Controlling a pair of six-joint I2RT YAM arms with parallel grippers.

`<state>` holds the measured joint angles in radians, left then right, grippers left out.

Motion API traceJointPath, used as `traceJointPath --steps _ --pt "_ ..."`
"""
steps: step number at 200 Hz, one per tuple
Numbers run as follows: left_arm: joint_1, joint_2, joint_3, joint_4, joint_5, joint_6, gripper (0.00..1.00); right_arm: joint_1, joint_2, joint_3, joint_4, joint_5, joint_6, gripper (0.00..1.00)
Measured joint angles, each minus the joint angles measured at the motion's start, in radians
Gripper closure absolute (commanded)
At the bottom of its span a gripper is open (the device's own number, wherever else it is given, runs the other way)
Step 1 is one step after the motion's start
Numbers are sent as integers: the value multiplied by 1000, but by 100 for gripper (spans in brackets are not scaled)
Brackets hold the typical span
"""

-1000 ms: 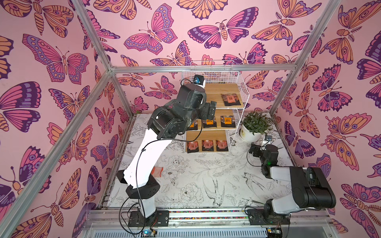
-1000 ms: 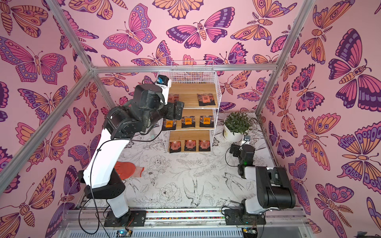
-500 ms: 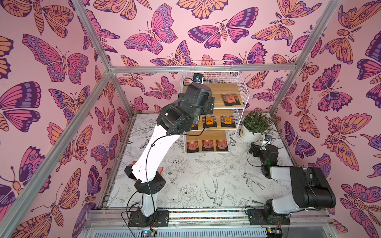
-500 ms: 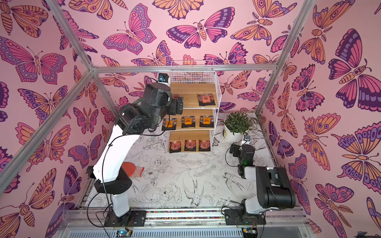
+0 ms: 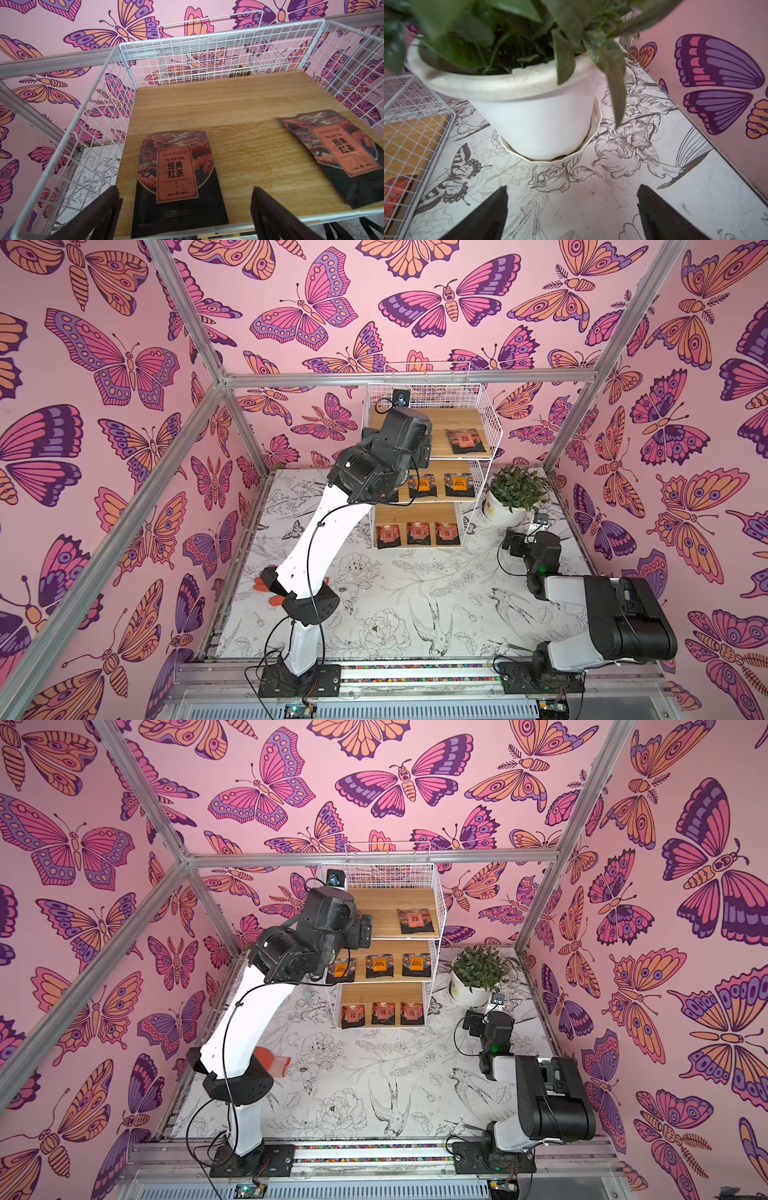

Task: Remove the tea bags from the shelf
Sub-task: Pick up the tea bag from the shelf.

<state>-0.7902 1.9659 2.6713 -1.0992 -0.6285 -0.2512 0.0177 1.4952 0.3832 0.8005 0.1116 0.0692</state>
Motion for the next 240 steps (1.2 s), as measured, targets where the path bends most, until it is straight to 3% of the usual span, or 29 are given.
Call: traceJointPath --steps 146,172,240 --pt "47 9 -70 15 26 -31 1 0 0 0 0 0 0 1" --pt "52 9 -79 27 29 -42 5 0 0 0 0 0 0 1" --pt "53 13 -97 53 7 -50 31 0 0 0 0 0 0 1"
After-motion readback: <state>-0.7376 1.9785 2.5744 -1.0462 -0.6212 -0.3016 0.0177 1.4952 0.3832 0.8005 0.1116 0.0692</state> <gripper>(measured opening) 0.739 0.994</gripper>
